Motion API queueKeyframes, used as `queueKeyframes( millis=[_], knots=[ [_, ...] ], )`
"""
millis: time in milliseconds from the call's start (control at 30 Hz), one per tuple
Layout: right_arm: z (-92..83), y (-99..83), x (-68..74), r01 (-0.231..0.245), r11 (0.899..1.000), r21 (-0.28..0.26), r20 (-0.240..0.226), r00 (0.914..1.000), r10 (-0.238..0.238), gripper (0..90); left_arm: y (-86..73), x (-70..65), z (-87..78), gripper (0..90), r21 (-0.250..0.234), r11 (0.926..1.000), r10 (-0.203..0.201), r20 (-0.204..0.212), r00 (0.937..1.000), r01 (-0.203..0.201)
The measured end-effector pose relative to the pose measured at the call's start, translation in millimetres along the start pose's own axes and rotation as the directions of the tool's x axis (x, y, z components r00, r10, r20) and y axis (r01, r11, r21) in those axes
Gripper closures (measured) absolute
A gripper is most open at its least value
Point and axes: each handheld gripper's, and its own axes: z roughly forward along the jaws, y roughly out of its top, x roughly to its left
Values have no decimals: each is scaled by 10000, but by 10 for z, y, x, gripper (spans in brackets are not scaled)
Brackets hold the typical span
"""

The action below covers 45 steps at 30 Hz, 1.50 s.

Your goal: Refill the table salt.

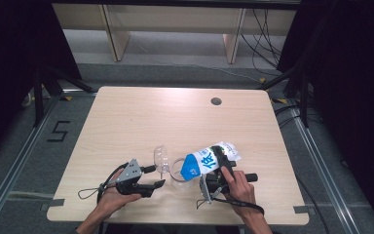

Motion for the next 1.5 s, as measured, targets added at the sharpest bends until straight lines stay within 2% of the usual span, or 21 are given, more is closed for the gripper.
queueKeyframes(
  millis=[33,67,100,133,200,300,367,533,633,733,767,800,900,967,1167,1233,1267,1300,1367,1467,1500],
  knots=[
    [-4,0,-2,-15,10000,30,22,10000,15,472,13,11,14,384,2,9997,231,70,9997,-231],
    [-3,-7,28,-489,9988,87,-109,9987,490,473,20,3,23,399,18,9997,228,27,9997,-228],
    [-5,-9,32,-564,9983,134,-160,9983,566,474,24,-4,35,409,-2,9999,160,26,9999,-160],
    [-4,-5,3,-85,9999,68,-47,10000,85,474,33,5,46,421,-18,9995,310,107,9995,-310],
    [-1,-14,26,-450,9989,132,-176,9988,453,475,41,3,52,457,68,9992,401,40,9992,-401],
    [-1,-19,24,-402,9991,153,-188,9990,405,475,36,4,75,501,1,9995,306,112,9995,-306],
    [-27,-28,17,-289,9979,574,-213,9993,302,474,41,12,77,540,16,9985,546,89,9985,-547],
    [2,-32,11,-123,9996,261,-179,9998,128,475,49,13,89,635,44,9958,918,160,9956,-919],
    [3,-20,44,-633,9978,221,-209,9977,638,474,52,28,94,681,-25,9948,1017,211,9946,-1017],
    [4,-12,15,-305,9994,166,-191,9993,308,475,44,23,90,720,-2,9961,879,139,9960,-879],
    [-9,-17,-11,34,9993,385,-180,9998,-27,474,47,27,87,731,23,9956,937,144,9955,-937],
    [-10,-11,30,-559,9975,429,-263,9980,570,474,46,26,87,732,32,9955,943,143,9954,-944],
    [-7,-6,35,-632,9972,399,-217,9977,641,475,50,36,86,735,29,9936,1129,168,9935,-1130],
    [-4,-4,29,-549,9978,376,-202,9982,557,476,45,27,85,735,35,9956,937,155,9955,-938],
    [11,-6,21,-464,9987,227,-225,9986,469,477,50,39,83,736,25,9934,1149,219,9931,-1150],
    [19,4,-50,593,9982,-34,-28,9982,-593,477,50,40,83,736,23,9934,1142,228,9932,-1143],
    [19,2,-56,660,9978,-45,-1,9978,-660,477,49,40,83,736,25,9935,1139,233,9932,-1139],
    [22,1,-48,547,9985,-39,-79,9985,-547,477,50,40,82,736,20,9935,1141,236,9932,-1142],
    [9,-6,4,-220,9995,213,-245,9994,225,478,50,40,81,736,31,9933,1157,238,9930,-1158],
    [20,-17,-1,-163,9999,26,-159,9997,164,480,50,40,82,736,28,9934,1148,245,9931,-1149],
    [30,-20,-33,240,9996,-145,-118,9996,-241,480,51,41,82,736,33,9930,1175,244,9928,-1177]
  ],
)
